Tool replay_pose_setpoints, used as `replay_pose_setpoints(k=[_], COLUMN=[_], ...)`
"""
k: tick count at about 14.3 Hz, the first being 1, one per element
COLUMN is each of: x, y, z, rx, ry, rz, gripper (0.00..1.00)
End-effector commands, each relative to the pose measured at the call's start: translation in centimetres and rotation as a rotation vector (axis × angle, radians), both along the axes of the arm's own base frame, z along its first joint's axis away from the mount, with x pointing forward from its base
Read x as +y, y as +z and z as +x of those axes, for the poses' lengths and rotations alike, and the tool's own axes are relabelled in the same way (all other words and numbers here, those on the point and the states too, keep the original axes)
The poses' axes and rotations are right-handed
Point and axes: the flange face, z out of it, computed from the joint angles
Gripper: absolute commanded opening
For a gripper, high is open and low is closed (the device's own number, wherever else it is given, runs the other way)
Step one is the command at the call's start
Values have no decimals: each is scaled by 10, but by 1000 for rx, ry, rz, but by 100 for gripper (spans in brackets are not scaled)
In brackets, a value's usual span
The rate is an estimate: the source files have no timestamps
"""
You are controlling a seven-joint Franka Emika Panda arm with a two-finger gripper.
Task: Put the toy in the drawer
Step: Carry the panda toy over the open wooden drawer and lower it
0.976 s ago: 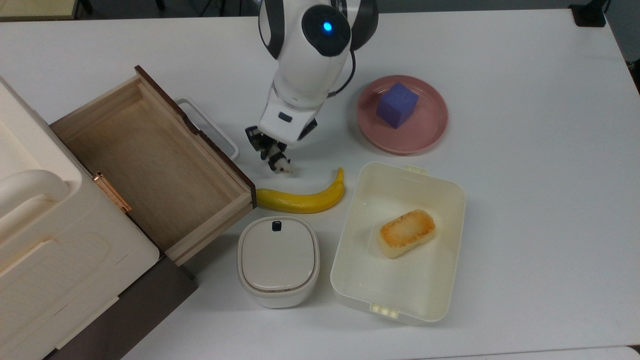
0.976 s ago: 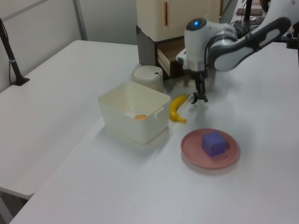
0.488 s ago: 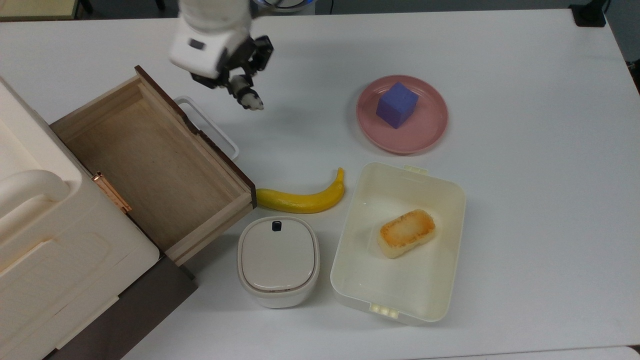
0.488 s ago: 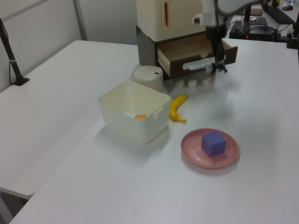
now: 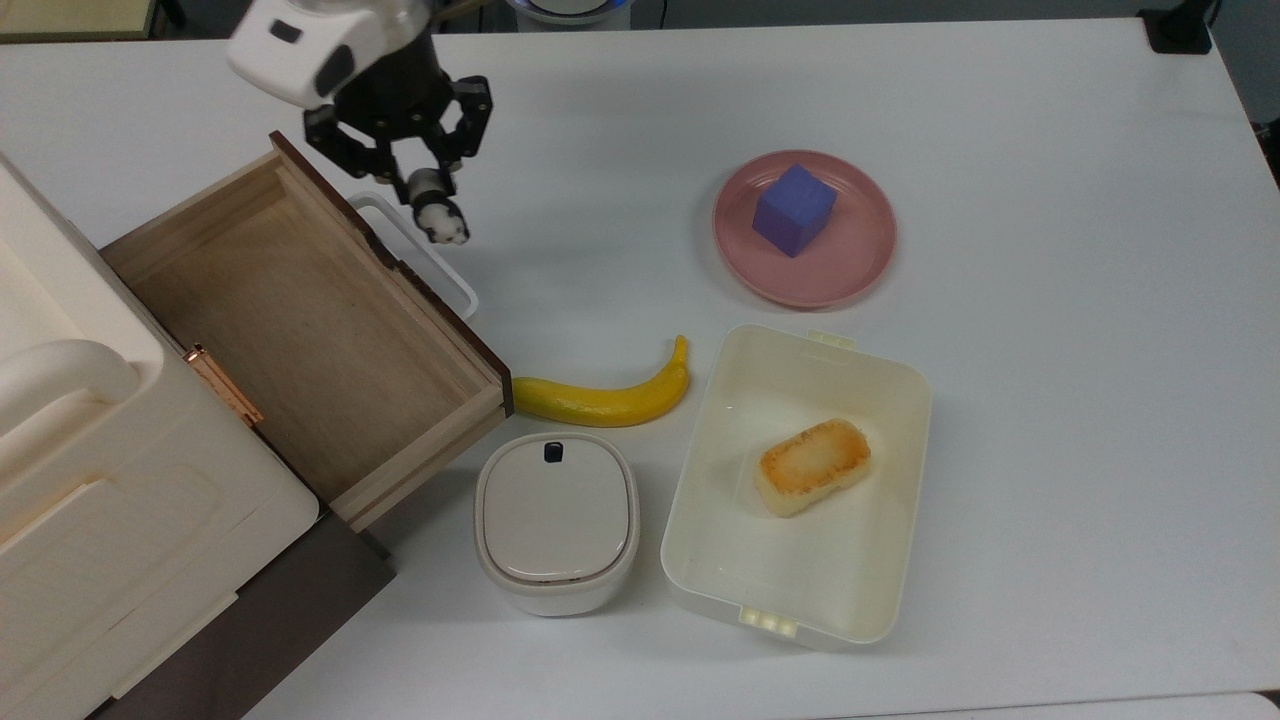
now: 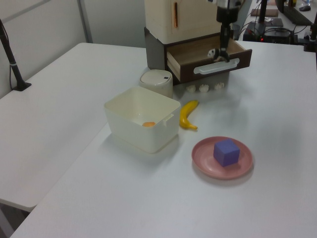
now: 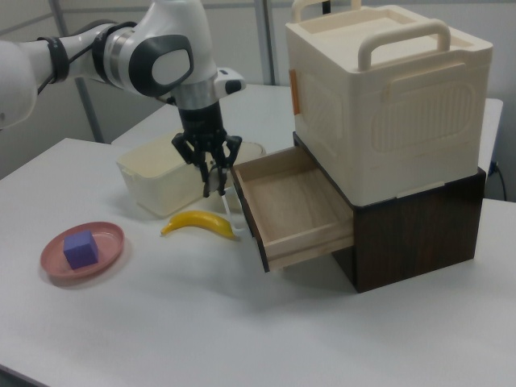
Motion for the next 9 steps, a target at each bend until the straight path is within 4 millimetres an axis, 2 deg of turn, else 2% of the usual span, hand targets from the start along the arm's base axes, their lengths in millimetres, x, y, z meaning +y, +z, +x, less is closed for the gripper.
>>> replay_pose_setpoints(k=[1, 3, 6, 9], x=[-10, -14, -16, -16], y=[22, 29, 20, 16], z=[7, 18, 42, 48], rx=[-75, -177, -316, -351], ry=[-71, -176, -285, -322], rz=[3, -15, -83, -133], gripper=[15, 15, 16, 16])
